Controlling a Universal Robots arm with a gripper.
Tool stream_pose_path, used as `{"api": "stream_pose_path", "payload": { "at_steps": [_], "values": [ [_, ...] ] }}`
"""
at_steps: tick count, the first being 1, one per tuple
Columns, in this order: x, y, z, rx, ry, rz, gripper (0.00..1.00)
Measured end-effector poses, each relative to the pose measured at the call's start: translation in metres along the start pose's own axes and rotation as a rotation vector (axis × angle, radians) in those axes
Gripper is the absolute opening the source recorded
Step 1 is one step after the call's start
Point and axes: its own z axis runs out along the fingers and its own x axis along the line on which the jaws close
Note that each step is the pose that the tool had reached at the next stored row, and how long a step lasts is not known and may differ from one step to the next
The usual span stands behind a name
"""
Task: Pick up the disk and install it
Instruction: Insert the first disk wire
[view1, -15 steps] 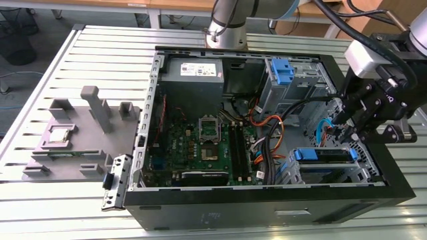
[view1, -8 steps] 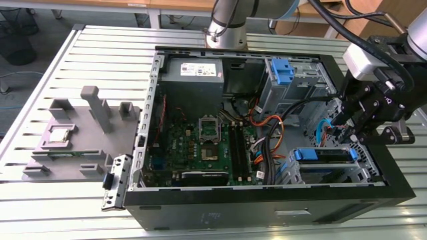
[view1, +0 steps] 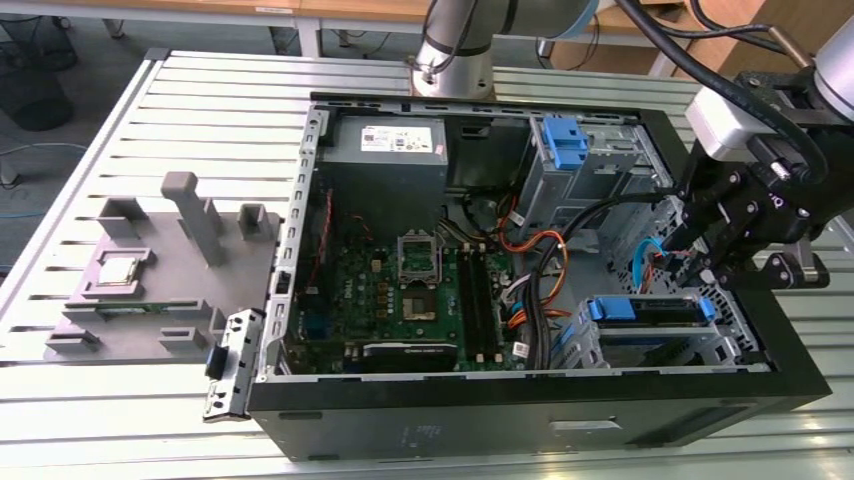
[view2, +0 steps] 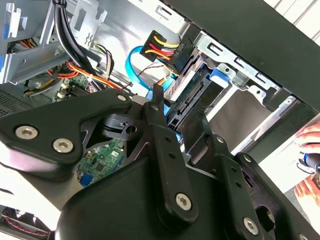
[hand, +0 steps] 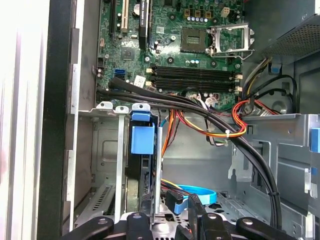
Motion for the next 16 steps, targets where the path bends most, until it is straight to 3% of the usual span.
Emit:
{"api": "stream_pose_path", "payload": {
  "at_steps": [5, 7, 16],
  "values": [
    [0.0, 0.0, 0.0, 0.0, 0.0, 0.0, 0.35],
    [0.0, 0.0, 0.0001, 0.0, 0.0, 0.0, 0.16],
    [0.0, 0.0, 0.0002, 0.0, 0.0, 0.0, 0.16]
  ]
}}
